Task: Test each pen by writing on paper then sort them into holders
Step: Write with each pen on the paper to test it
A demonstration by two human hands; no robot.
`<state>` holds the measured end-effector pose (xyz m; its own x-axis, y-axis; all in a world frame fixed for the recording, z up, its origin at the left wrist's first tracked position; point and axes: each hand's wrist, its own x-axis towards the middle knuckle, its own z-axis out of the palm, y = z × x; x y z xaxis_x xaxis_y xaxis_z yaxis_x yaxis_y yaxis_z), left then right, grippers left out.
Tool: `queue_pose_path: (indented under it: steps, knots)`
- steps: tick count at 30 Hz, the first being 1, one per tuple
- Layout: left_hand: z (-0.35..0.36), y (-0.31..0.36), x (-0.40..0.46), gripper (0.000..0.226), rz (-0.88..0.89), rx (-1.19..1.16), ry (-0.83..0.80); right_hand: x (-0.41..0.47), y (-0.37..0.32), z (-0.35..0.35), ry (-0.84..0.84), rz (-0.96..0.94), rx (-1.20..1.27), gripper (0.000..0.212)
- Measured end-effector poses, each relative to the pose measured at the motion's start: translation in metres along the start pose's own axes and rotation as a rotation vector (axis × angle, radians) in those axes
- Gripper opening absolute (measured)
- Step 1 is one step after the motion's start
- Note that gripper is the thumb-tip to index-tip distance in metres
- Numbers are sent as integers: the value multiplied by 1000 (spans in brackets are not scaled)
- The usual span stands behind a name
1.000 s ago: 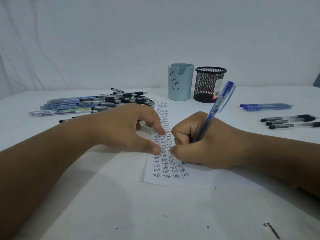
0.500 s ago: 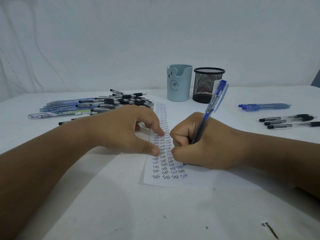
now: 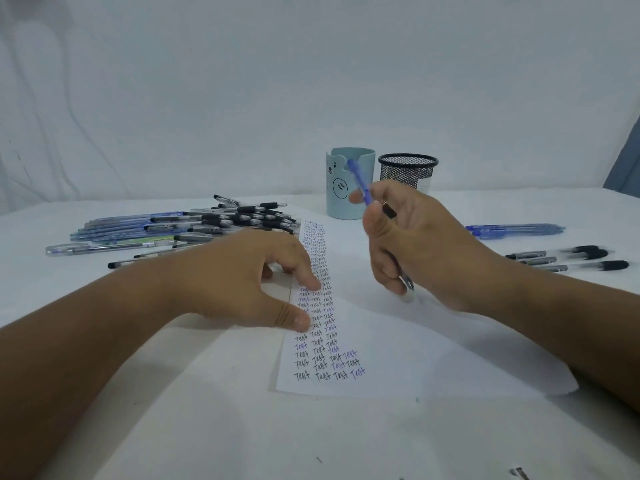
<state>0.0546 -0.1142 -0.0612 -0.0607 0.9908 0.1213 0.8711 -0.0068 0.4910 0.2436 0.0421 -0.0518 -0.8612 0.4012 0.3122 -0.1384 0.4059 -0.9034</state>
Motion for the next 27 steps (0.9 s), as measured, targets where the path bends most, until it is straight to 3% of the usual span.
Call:
queue_pose_path:
  steps: [5, 13, 17, 22, 27]
  knots:
    - [0, 1, 0, 50, -8, -3, 3, 10, 8, -11, 103, -47, -151, 17]
    - [-1, 1, -1, 50, -14, 5, 4, 12, 24, -15, 138, -166, -518, 21]
    - [3, 3, 0, 33, -15, -6, 66, 13, 21, -21, 42, -195, -730, 18]
    - [12, 3, 4, 15, 10, 5, 192, 28, 27, -49, -44, -122, -941, 9]
    - [11, 4, 4, 10, 17, 6, 187, 33, 20, -113, -94, 103, -1112, 18]
